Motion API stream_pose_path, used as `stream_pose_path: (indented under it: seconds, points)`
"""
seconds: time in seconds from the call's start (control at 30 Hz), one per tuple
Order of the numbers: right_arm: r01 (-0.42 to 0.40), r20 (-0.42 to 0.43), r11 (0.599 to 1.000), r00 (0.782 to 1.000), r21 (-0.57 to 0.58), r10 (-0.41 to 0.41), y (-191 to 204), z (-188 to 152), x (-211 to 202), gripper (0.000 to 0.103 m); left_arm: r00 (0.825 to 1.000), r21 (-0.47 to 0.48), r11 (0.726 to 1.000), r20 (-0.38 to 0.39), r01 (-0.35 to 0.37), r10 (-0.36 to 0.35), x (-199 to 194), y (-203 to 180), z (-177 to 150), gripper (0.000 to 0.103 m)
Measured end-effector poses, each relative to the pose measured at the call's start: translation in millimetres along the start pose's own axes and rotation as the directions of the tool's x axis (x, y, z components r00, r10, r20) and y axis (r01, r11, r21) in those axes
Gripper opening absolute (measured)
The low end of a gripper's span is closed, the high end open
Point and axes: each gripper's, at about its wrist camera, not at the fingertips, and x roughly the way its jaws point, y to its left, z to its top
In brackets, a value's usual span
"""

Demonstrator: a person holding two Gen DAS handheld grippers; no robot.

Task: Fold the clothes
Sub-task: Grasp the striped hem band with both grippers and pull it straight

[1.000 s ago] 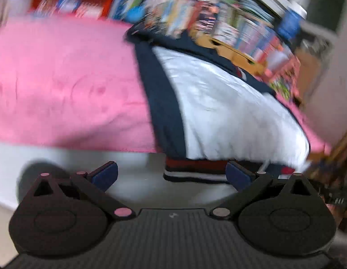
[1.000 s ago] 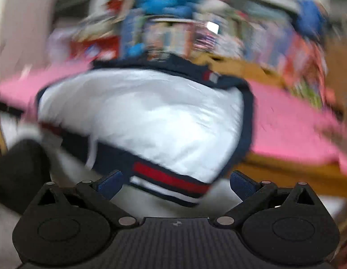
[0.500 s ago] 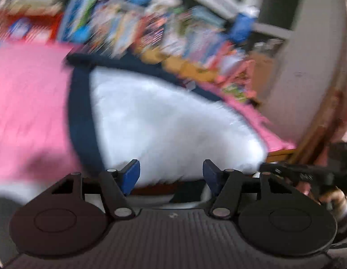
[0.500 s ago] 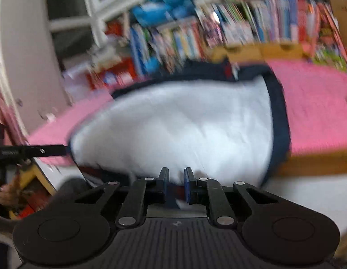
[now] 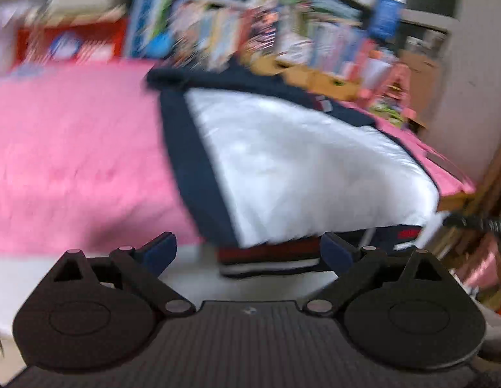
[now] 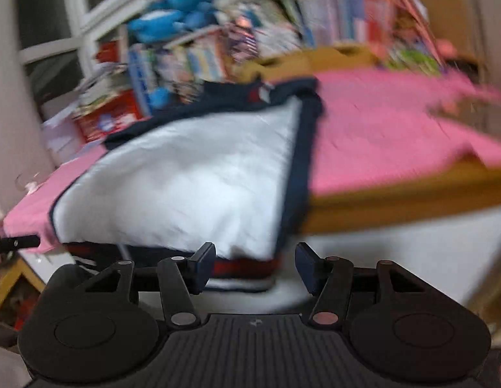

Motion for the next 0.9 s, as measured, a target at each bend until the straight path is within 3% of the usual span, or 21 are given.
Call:
stream_pose_path:
  seconds: [0.13,0.17,0.3,0.37,0.5,0.77,0.87,0.9]
  points:
    - [-0.027,-0.031,0.995,0.999,0.091,0.03,-21,-8,17,0.058,0.999,-0.096,0.994,-0.021,0.043,-0.045,20,12,1,0.097]
    - [-0.036,-0.037,0.993,0.998,0.113,0.041,-25,-9,21,0.063,0.998,-0.114,0.992,-0.026,0.054,-0.057,25,13,2,0.097]
    - [-0.109,-0.018,0.984,0.994,0.14,0.112,-21,-9,28,0.065,0.995,-0.168,0.981,-0.023,0.095,-0.101,34,10,5,0.078]
    - [-0.121,-0.01,0.986,0.992,0.117,0.123,-15,-7,28,0.064,0.995,-0.147,0.985,-0.013,0.093,-0.096,33,6,5,0.077]
    - [-0.125,0.009,0.989,0.992,0.077,0.125,-7,-6,19,0.047,0.989,-0.108,0.984,-0.017,0.142,-0.144,25,1,5,0.081]
    - [-0.1,-0.017,0.988,0.995,0.118,0.103,-12,-7,30,0.047,0.99,-0.082,0.988,-0.033,0.134,-0.137,38,-11,7,0.089]
    - [-0.101,-0.035,0.981,0.994,0.165,0.108,-16,-7,43,0.048,0.993,-0.091,0.99,-0.03,0.112,-0.115,44,-10,7,0.087]
    - [-0.102,-0.037,0.98,0.993,0.17,0.109,-16,-7,45,0.047,0.994,-0.094,0.99,-0.023,0.103,-0.106,43,-10,7,0.081]
